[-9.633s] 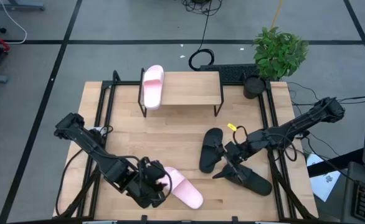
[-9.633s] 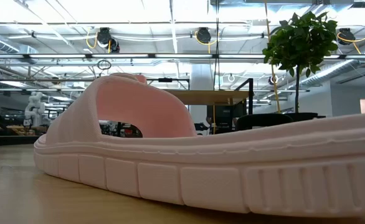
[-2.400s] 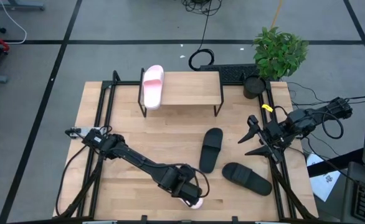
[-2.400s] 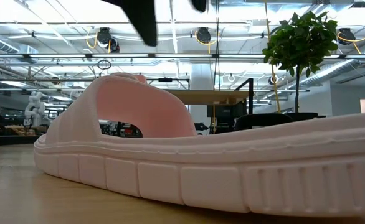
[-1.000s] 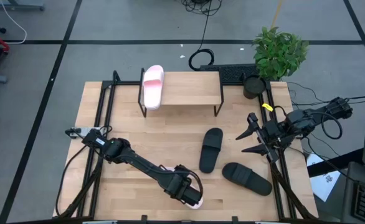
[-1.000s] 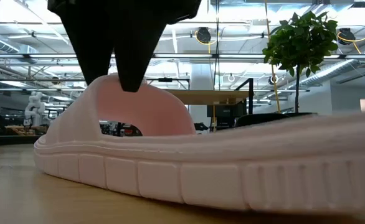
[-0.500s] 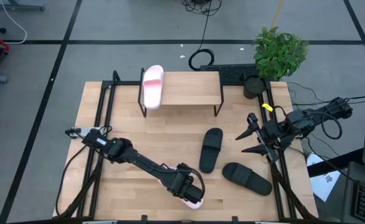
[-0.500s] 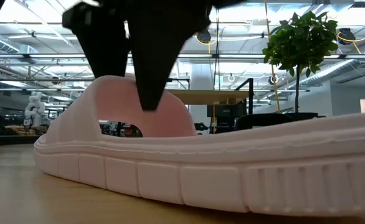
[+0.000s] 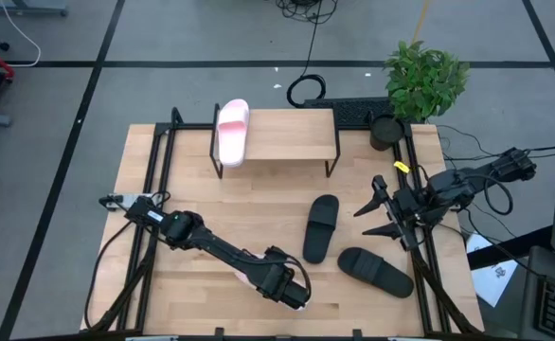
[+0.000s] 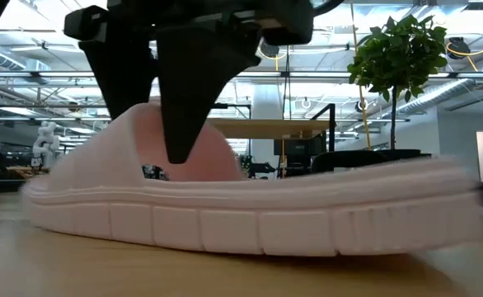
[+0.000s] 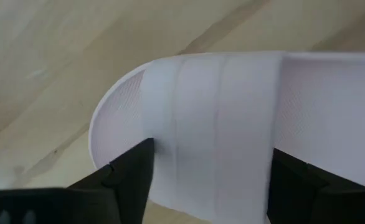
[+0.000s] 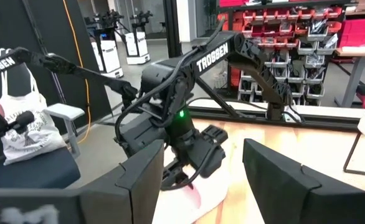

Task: Pick and place slides into the shelf
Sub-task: Put the pink slide on the shelf

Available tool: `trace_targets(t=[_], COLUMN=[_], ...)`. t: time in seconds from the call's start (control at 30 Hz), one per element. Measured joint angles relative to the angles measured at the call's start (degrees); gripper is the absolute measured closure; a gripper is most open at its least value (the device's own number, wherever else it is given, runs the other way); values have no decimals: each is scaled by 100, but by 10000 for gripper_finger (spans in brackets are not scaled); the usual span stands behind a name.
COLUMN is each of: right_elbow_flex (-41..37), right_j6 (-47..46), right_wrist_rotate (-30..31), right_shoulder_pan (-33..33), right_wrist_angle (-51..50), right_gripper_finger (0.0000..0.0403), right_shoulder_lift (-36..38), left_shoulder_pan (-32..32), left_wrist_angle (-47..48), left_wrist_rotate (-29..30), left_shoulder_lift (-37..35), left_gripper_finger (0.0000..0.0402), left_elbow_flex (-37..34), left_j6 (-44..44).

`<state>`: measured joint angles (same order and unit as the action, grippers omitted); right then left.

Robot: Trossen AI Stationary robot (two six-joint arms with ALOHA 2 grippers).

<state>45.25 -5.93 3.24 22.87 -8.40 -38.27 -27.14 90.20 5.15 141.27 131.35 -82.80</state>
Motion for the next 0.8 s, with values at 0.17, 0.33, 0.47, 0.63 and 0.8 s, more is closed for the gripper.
trace_targets(t=[0.17,0.33,0.47,0.63,0.8], right_elbow_flex=[-216,-329,-339,-339,-339], right_j6=[-74,-86,-72,-66,-65], right_wrist_rotate=[-2,-3,-4,-27,-30], right_shoulder_pan=[0,0,0,0,0], right_wrist_angle=[90,307,511,638,682], right_gripper_finger=[193,193,193,193,193], right_shoulder_lift=[-7,-6,-1,-3,-3], left_shoulder_pan=[17,22,22,22,22], left_wrist_angle=[-8,-14,-14,-14,-26], left_wrist_rotate=[118,126,74,-102,-172], left_shoulder_lift=[0,0,0,0,0], left_gripper_finger=[151,151,151,151,151], left_elbow_flex=[0,0,0,0,0], left_j6=[-160,-253,-356,-413,-394])
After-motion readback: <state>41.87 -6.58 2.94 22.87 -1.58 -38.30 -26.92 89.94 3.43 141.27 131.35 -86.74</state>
